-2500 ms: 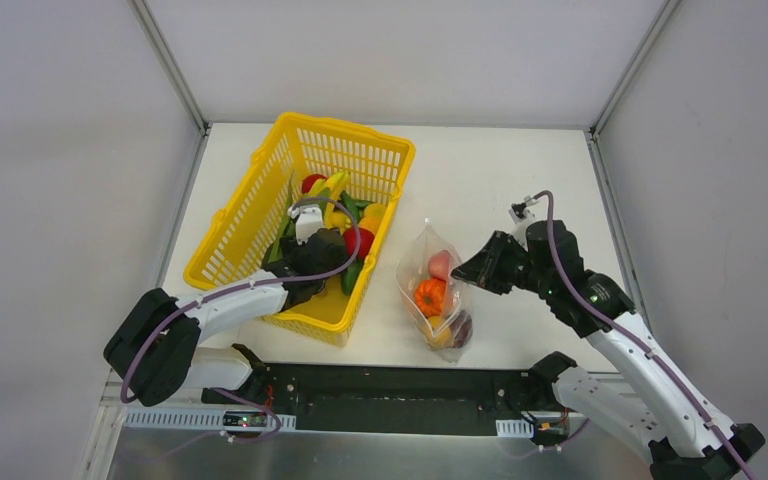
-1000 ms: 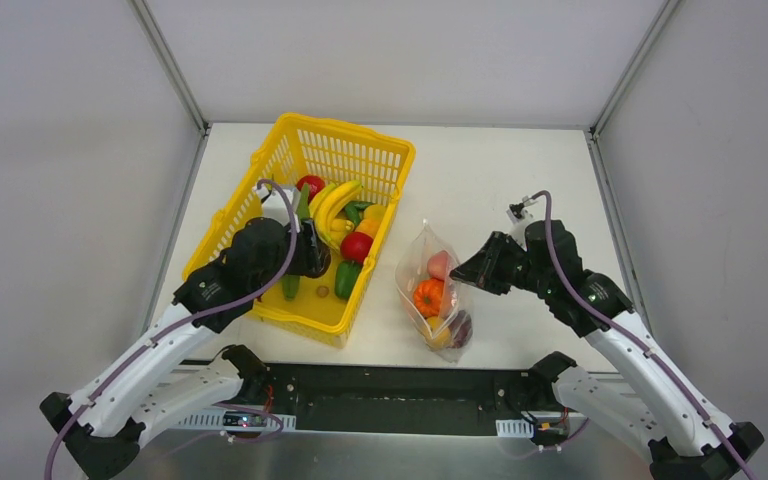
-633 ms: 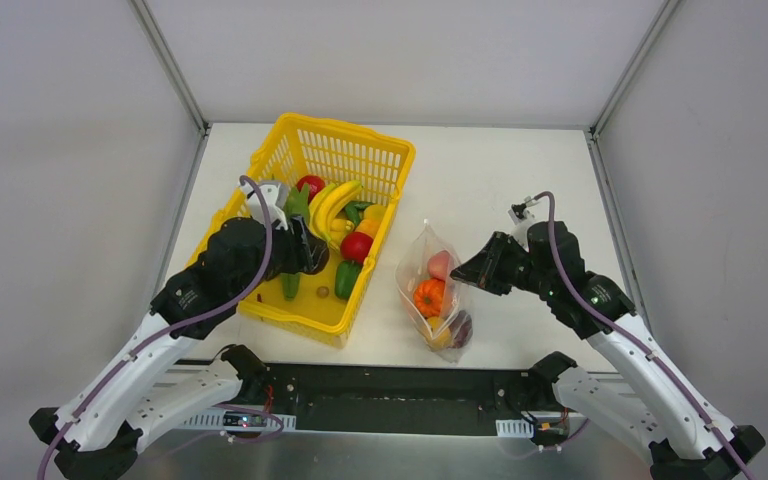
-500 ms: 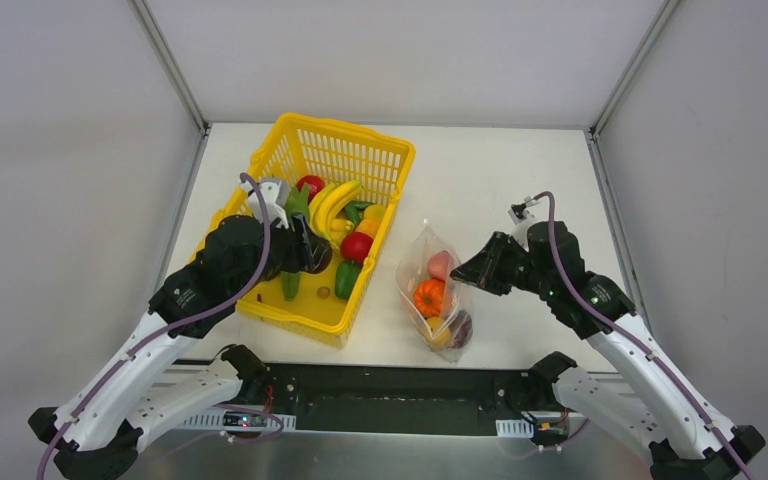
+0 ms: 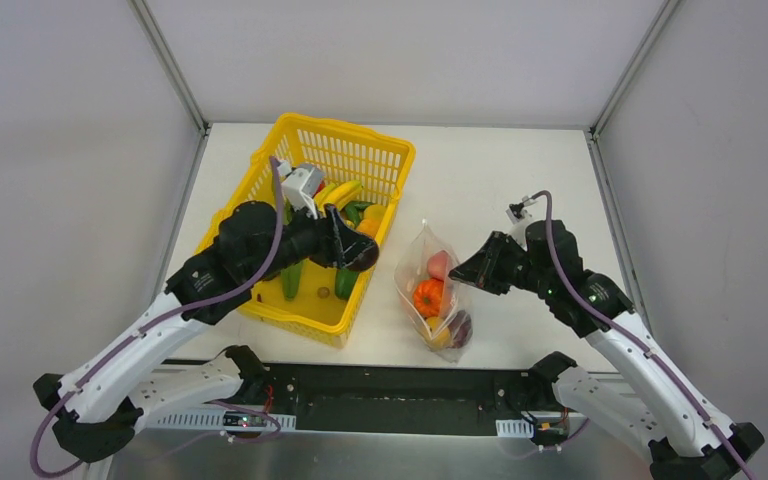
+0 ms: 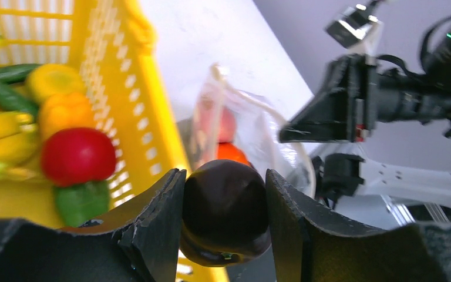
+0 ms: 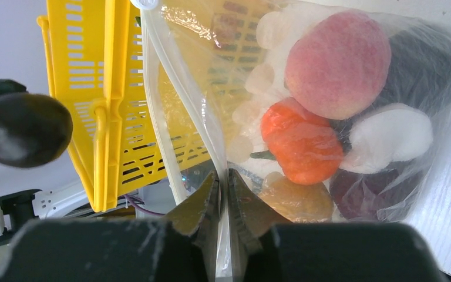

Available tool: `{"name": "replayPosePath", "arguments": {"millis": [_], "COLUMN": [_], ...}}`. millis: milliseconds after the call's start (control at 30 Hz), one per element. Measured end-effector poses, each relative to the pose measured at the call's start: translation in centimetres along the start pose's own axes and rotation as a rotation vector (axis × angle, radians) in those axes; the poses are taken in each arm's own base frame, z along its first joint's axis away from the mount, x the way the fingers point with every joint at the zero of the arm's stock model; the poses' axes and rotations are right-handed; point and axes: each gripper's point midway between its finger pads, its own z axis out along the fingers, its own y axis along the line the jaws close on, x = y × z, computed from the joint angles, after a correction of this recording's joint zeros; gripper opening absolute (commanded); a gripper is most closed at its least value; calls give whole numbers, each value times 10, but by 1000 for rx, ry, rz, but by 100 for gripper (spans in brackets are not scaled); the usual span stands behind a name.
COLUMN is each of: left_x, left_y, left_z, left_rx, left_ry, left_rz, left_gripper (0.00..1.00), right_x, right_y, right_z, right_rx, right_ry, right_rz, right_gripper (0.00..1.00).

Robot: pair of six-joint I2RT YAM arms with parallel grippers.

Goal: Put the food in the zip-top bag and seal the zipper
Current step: Place the fake vegetable in the zipper food storage bag.

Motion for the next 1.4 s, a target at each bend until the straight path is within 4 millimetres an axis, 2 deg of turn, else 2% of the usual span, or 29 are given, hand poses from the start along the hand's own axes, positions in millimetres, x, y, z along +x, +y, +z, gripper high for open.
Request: {"name": "replayPosePath", "arguments": {"millis": [200,433,533,700,767,1100,1200,1400], "left_x": [17,46,58,83,86,80,67,21], "left_y": [-48,-67,-69,-65,-64,-62,-59,-32], "left_z": [29,66,79,93,95,89,75,27], "left_rx": [140,186,188,165,162,150,130,2], "left_ry": [83,162,191,261,272,261,222,60], "left_rz": [18,25,28,42,44,72,103,162], "left_gripper": [31,36,45,75,81,82,83,84], "right_x": [1,1,1,-1,-2,-6,-6,-6], "right_y": [1,2,4,5,5,7,6,5], "right_z": [2,1,-1,-5,-7,-16,-15,-13], "right_rx": [-5,-11,-18,-21,-22,-31,-29,-22], "right_ry": [12,9,3,-9,-17,-64,-63,-58], "right_rz": [1,1,-1,-4,-5,-15,-15,-13], "right_gripper": [12,12,12,12,12,12,12,12]}}
